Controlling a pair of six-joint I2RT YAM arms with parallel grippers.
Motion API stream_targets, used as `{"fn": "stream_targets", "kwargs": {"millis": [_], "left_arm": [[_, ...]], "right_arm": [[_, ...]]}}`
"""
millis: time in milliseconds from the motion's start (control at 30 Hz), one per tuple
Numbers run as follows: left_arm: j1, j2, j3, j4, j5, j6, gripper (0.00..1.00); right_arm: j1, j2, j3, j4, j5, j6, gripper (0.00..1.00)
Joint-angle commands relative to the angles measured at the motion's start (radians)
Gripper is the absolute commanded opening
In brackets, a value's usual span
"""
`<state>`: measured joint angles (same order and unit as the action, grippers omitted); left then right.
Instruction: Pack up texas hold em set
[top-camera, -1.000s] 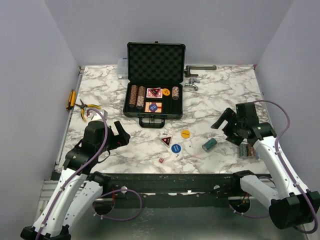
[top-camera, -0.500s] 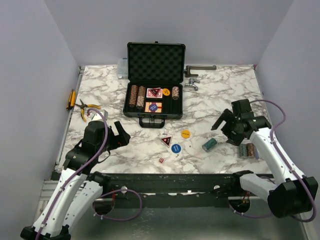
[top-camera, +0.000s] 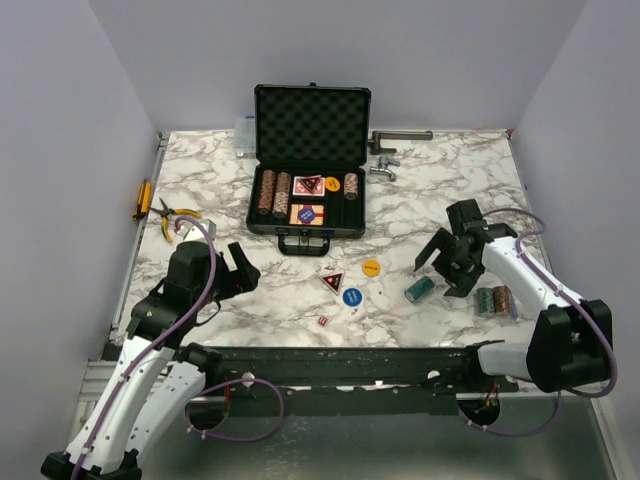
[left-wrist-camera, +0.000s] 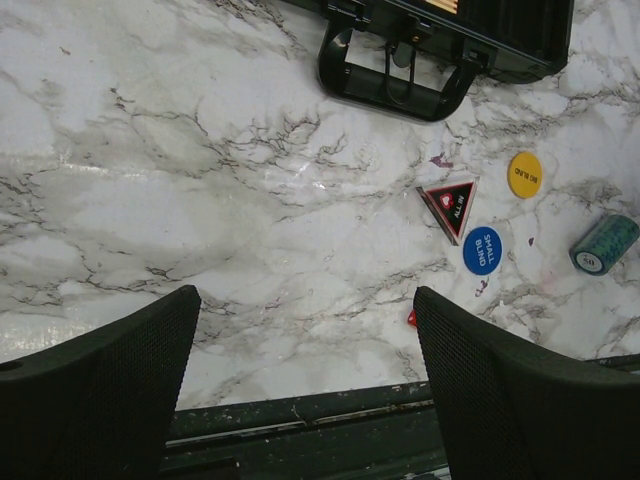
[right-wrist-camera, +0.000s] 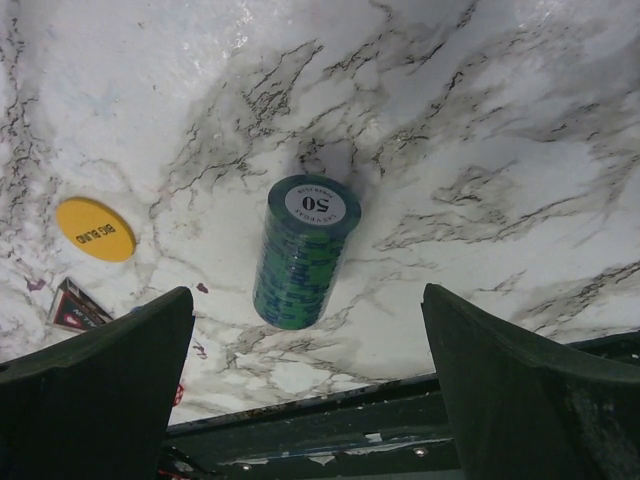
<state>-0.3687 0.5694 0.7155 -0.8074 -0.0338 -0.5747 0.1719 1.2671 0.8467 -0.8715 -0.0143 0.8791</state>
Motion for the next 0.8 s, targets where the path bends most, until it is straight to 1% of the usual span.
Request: {"fn": "stream_targets", "kwargs": {"millis": [0, 233, 467, 633, 767], "left_arm": [[-0.006, 0.013, -0.007, 0.020, 0.008, 0.013, 0.86], [-0.005, 0.019, -0.004, 0.019, 0.004, 0.013, 0.84], [-0.006, 0.024, -0.002, 0.019, 0.003, 0.015, 0.81], [-0.004, 0.024, -0.002, 0.019, -0.004, 0.016, 0.80], [-0.004, 0.027, -0.001, 0.019, 0.005, 0.018, 0.80]], "right_arm": [[0.001, 0.062, -0.018, 0.070, -0.045, 0.024, 0.99], [0.001, 0.190, 0.001, 0.122, -0.053, 0.032, 0.92], [0.001, 0.311, 0.055, 0.106, -0.033, 0.033, 0.84], [0.001, 0.366, 0.096, 0.092, -0.039, 0.040, 0.74], [0.001, 0.371, 0.079, 0.112, -0.030, 0.047, 0.71]]}}
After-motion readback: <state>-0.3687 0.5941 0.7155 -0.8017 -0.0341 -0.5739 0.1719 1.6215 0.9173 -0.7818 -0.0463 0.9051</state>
